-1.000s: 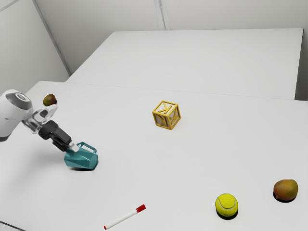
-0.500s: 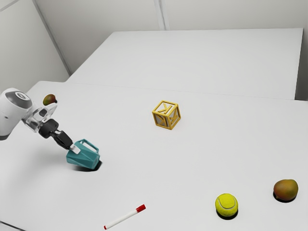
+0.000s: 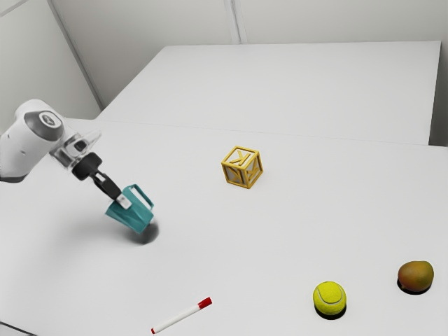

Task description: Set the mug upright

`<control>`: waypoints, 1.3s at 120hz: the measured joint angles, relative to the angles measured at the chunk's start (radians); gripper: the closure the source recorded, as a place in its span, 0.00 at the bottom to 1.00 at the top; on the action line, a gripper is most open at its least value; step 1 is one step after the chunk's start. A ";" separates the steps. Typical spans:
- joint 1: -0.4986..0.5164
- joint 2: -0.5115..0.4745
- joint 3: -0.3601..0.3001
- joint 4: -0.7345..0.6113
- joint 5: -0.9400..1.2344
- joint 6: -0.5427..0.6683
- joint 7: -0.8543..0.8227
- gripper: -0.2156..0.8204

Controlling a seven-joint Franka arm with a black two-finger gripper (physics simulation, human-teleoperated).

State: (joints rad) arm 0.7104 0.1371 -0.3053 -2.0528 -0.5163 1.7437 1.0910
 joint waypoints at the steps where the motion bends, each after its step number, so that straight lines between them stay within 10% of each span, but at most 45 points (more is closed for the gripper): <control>1: 0.001 -0.002 -0.006 -0.001 0.004 0.005 -0.002 0.96; 84: -0.056 -0.126 -0.416 -0.107 0.464 0.361 -0.488 0.97; 115: -0.123 -0.165 -0.443 -0.192 0.527 0.448 -0.650 0.97; 156: 0.042 -0.163 -0.446 -0.227 0.559 0.526 -0.789 0.97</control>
State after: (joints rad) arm 0.7528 -0.0259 -0.7512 -2.2800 0.0431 2.2692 0.3017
